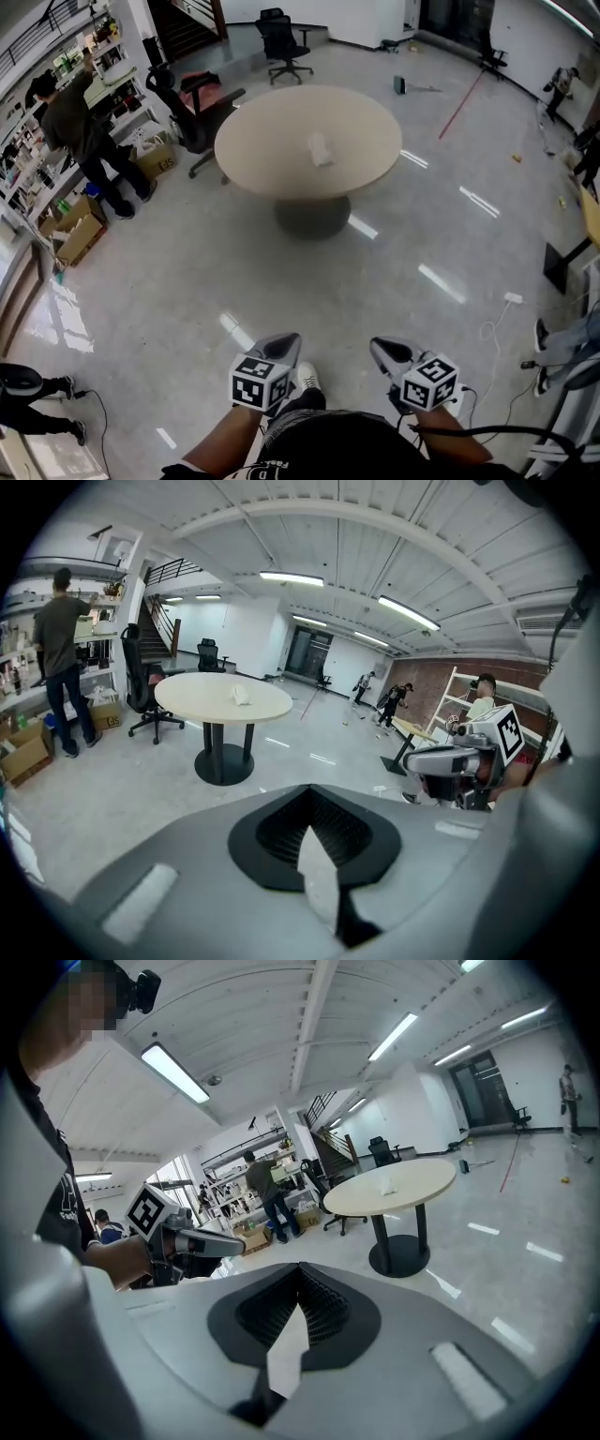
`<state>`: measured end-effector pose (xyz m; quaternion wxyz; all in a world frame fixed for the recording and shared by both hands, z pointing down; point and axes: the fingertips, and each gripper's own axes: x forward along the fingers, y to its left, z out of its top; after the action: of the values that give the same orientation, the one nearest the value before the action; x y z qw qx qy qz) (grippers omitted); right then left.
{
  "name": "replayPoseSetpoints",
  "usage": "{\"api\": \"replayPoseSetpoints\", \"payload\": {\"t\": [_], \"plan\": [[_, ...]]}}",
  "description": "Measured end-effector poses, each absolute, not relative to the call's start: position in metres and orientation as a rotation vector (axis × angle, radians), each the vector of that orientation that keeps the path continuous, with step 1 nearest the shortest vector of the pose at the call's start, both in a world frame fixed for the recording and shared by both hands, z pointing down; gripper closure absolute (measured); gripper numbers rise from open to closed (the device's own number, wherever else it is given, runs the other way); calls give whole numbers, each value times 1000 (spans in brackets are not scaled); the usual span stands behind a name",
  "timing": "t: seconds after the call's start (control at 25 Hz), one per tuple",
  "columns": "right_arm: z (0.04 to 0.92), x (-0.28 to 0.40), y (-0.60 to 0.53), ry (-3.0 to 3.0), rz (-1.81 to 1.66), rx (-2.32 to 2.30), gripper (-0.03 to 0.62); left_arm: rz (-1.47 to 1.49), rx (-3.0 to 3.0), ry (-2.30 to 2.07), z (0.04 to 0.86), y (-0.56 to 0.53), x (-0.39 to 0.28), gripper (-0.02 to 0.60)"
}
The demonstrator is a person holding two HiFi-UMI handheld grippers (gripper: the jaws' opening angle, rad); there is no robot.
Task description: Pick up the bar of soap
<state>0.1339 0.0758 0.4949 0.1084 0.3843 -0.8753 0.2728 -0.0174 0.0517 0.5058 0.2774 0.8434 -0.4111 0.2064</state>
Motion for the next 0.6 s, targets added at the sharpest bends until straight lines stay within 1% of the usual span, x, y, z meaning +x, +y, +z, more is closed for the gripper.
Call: {"api": "replayPoseSetpoints", "payload": {"t": [0.28,0.44,0.6], "plan": [[469,96,-6,-2562,722,1177,588,493,2322,-1107,483,-25,-59,574],[468,77,-21,-2560,710,1176,588,491,2300,-1115,492,-43,-80,573],[475,70,-29,-2541,730,1147,588,491,2287,-1098,498,-48,-85,574]]}}
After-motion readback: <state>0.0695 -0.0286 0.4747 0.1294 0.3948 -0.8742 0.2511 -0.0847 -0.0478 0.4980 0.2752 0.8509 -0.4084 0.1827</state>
